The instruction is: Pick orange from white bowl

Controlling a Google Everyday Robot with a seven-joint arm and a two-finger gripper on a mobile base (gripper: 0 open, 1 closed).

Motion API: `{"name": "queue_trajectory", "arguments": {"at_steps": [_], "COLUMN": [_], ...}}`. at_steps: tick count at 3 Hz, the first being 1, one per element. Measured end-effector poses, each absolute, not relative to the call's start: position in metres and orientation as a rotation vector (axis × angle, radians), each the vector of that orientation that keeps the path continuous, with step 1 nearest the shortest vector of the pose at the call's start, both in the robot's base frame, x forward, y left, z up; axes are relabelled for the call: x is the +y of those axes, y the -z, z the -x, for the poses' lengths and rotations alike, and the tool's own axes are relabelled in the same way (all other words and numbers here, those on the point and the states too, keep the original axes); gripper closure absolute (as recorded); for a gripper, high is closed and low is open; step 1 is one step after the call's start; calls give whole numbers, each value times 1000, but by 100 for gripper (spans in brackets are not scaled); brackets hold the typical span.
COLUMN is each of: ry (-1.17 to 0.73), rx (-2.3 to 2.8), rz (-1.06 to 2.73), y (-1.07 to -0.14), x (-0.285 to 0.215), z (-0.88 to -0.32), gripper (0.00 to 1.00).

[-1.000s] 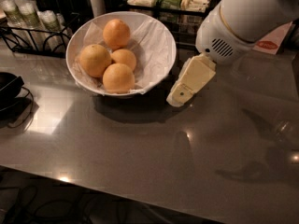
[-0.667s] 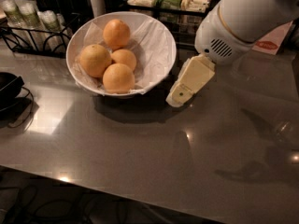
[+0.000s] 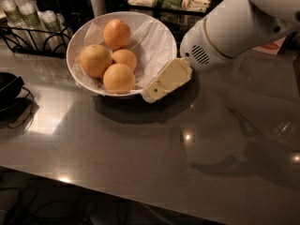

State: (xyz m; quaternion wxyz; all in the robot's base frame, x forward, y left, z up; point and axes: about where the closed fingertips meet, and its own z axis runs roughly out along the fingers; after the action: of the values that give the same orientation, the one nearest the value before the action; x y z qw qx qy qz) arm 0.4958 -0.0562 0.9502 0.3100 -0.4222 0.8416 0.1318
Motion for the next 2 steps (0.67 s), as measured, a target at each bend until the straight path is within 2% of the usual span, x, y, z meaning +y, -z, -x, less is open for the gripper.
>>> {"name": "queue_trajectory", "arguments": {"at_steps": [1, 2], "ry": [-427, -427], "rx": [2214, 2214], "rz": [1023, 1023], "y": [-951, -951], "x": [-32, -32], "z": [-506, -506], "gripper": [0, 0]}}
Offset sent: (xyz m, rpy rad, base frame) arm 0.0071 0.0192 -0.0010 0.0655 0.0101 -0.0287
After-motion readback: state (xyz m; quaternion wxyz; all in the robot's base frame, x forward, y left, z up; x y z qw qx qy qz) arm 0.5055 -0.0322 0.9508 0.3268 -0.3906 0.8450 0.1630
